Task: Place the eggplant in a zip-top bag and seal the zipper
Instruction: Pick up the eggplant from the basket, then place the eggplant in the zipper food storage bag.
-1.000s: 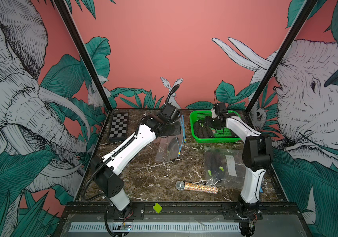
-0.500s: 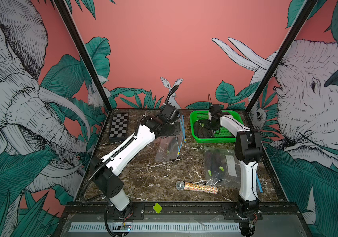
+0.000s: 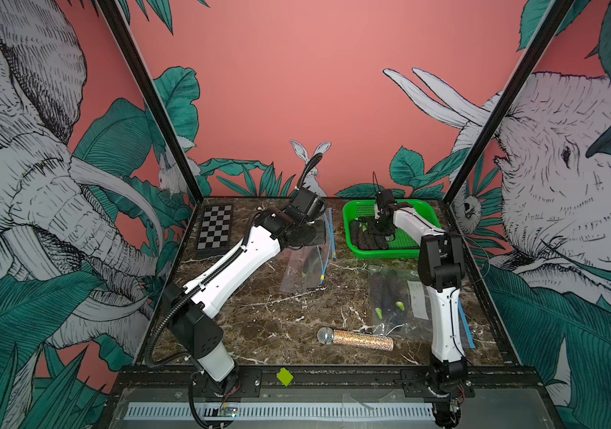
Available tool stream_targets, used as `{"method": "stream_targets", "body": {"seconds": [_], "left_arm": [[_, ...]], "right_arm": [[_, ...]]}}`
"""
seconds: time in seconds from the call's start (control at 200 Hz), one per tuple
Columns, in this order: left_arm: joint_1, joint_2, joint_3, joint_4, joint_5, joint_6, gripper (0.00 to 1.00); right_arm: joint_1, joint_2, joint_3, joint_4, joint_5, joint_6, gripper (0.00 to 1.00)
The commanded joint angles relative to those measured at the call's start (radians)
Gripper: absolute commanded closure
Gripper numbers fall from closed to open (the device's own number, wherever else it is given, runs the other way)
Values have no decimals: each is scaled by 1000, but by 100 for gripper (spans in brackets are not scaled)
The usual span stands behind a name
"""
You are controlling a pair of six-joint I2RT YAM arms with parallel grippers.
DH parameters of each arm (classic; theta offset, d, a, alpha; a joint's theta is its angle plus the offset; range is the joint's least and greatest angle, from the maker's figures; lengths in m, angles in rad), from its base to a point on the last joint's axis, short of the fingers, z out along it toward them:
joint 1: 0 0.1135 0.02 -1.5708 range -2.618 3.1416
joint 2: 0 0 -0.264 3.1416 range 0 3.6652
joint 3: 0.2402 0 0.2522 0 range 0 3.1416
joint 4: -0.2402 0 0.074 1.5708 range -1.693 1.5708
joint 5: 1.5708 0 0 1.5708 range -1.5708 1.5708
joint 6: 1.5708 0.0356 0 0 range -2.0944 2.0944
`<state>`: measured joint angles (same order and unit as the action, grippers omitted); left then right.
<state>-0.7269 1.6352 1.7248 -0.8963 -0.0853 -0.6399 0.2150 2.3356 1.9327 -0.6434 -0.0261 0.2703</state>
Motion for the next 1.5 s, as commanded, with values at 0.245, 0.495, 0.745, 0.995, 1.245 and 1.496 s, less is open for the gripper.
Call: {"method": "stream_targets", "body": {"seconds": [0.245, 0.495, 0.745, 0.995, 1.245, 1.496], "left_arm": [[6, -35, -11, -1, 5, -7, 100], [7, -43, -17, 3, 7, -12, 100], [7, -59, -37, 20, 15, -19, 100], [7, -66, -39, 27, 22, -24, 100], [7, -64, -36, 36, 34, -36, 100], [7, -54, -16, 43, 42, -40, 100]], "right_arm": [[0, -17, 8, -29, 3, -58, 75], [-20, -205, -29, 8, -58, -56, 83], [-73, -431, -205, 120, -198, -4, 84], [-82, -713, -483, 415, -485, 171, 86], [38, -970, -701, 803, -557, 394, 87], [285, -1048, -789, 1029, -344, 395, 87]]}}
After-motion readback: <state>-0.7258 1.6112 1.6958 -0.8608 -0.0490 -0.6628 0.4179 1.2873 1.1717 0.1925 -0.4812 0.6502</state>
